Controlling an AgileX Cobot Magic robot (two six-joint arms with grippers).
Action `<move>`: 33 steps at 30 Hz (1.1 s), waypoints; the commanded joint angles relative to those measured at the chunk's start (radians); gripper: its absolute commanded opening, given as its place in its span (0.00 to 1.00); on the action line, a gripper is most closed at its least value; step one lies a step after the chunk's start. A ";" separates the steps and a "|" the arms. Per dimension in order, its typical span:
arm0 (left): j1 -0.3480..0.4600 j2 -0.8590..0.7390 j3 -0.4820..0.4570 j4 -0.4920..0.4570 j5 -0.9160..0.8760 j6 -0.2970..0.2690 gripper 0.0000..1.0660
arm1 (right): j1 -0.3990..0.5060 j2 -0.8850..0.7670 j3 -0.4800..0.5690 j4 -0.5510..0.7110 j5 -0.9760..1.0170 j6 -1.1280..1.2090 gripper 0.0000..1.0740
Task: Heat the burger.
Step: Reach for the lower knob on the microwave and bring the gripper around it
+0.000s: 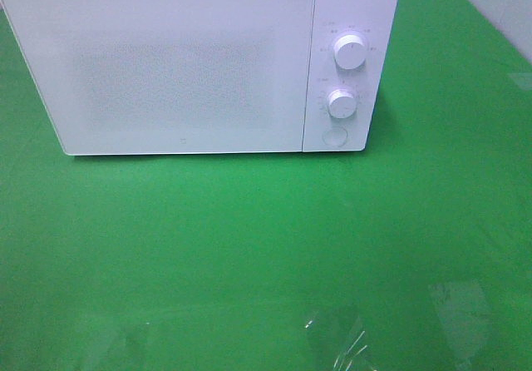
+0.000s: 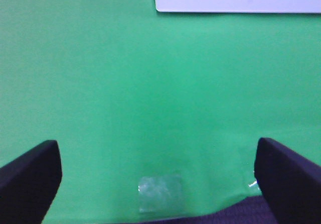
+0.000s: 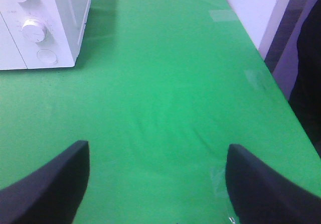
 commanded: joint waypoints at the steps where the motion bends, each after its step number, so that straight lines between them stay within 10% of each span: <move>1: 0.078 -0.083 0.003 -0.004 -0.002 -0.003 0.91 | -0.004 -0.026 0.002 0.004 -0.009 0.001 0.68; 33: 0.159 -0.218 0.004 -0.009 -0.003 -0.003 0.91 | -0.004 -0.025 0.002 0.002 -0.009 0.004 0.68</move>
